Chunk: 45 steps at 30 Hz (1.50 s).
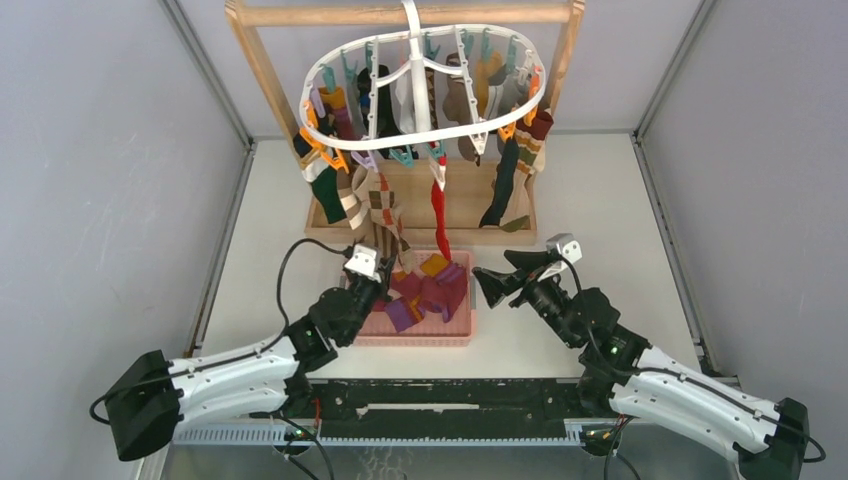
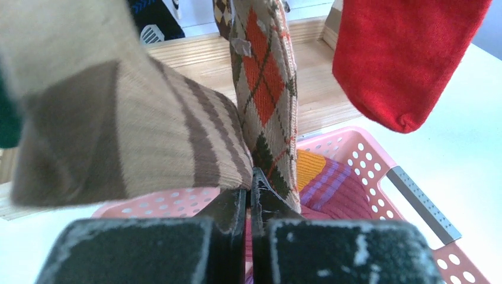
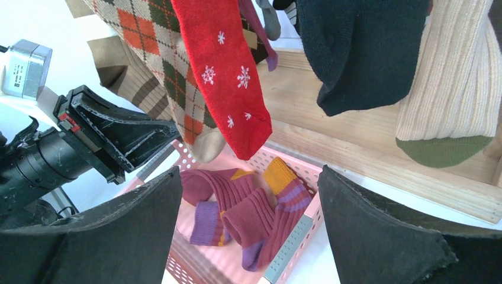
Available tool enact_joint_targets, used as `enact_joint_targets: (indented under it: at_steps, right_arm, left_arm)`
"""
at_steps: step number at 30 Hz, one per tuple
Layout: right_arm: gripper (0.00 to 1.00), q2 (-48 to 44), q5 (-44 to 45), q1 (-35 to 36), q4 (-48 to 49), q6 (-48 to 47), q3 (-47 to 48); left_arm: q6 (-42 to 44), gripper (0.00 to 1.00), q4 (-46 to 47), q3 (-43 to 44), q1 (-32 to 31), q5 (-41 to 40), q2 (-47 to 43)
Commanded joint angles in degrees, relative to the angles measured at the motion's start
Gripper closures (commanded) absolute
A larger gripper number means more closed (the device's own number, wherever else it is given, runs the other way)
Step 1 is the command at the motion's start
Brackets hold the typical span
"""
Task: Remove the socks clipped to the hanger
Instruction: Remove the sock from the hanger.
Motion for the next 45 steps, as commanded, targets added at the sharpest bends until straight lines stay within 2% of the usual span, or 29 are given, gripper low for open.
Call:
enact_joint_targets:
  at_steps: [1,10,25,36,41,45]
  right_arm:
    - [0.09,-1.9,-0.2,-0.1,-0.2,-0.1,-0.1]
    - [0.09,-6.4,1.8,-0.1,-3.5,-0.1,-0.1]
    - [0.09,-18.8,8.9,-0.4,-14.7,2.6,-0.2]
    - [0.09,-19.9,10.1,-0.5,-16.0,3.0,-0.3]
    - [0.09,-20.1,10.1,-0.5,-16.0,3.0,-0.3]
    - [0.09,-20.2,10.0,-0.5,-15.8,3.1,-0.3]
  left_arm:
    - [3.3,1.00,2.6,6.9,-1.9,-3.5,3.1]
    - [7.0,1.00,2.6,16.2,-4.3,-3.4,12.8]
    - [10.7,1.00,0.2,35.9,-5.6,-2.8,32.9]
    - [13.5,1.00,-5.1,48.6,-5.6,-3.4,42.1]
    - [14.0,1.00,-6.8,51.0,-5.5,-3.7,43.8]
    - [12.1,1.00,-5.9,47.3,-5.5,-3.9,41.6]
